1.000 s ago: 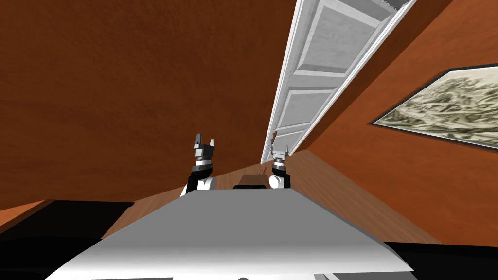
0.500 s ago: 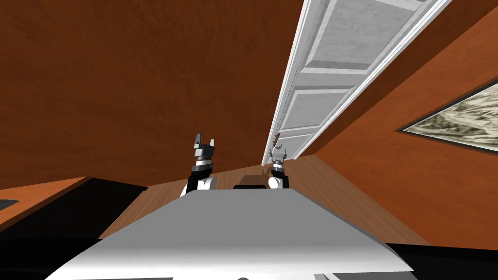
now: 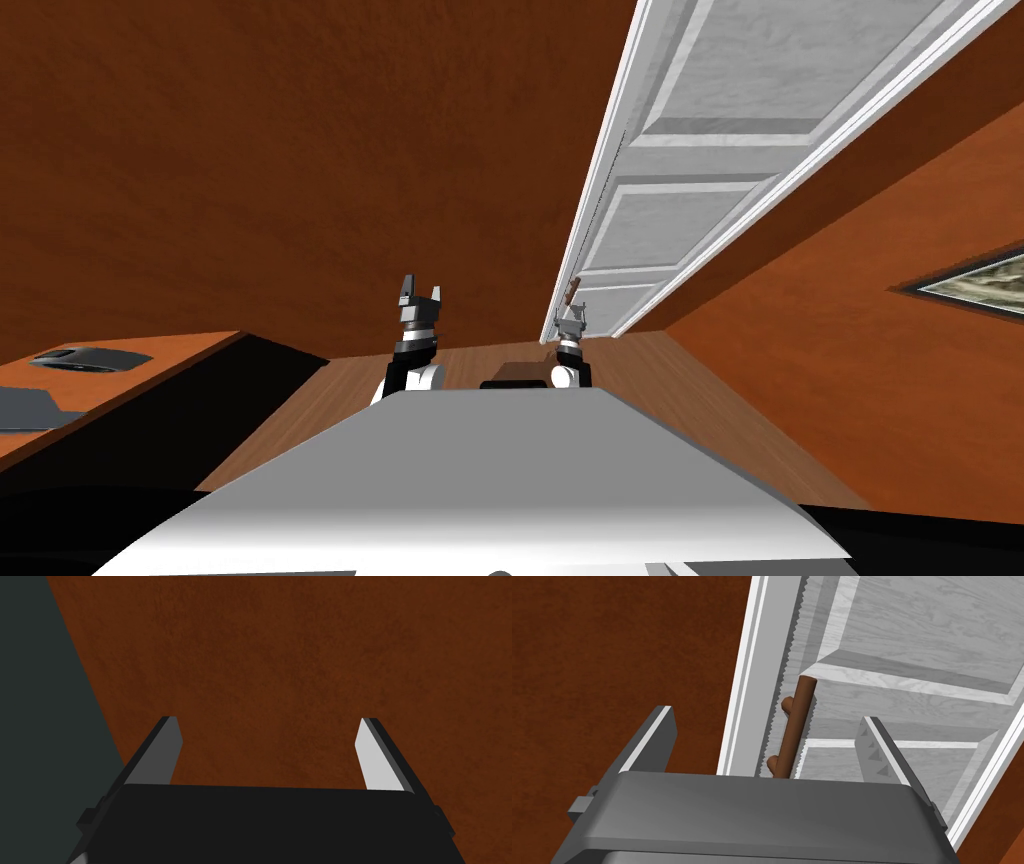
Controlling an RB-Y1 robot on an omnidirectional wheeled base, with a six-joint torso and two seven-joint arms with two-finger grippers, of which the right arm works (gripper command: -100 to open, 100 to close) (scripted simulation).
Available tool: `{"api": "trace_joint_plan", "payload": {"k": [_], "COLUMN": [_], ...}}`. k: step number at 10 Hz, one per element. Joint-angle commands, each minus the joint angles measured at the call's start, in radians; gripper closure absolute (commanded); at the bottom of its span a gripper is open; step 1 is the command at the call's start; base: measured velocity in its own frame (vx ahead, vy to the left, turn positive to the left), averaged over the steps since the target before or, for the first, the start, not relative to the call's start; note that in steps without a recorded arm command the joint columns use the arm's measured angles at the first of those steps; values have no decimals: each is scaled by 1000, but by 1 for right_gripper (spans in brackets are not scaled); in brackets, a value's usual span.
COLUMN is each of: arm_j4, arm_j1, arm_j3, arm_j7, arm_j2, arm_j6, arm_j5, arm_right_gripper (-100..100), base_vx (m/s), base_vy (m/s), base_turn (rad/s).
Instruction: Pull the door open
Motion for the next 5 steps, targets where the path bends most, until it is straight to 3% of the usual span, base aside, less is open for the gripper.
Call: {"api": "trace_joint_plan", "payload": {"k": [1, 5], "arm_j4": [40, 123], "arm_j1": [-15, -47], "arm_j3": [23, 76], "arm_j7": [-30, -90], "arm_j2": [-11, -38], "arm_j6": [-21, -63], "arm_j5": [-40, -136], "arm_right_gripper": [-100, -100], "base_vx": [3, -20], "base_vy": [-126, -130], "base_turn": [242, 214]}}
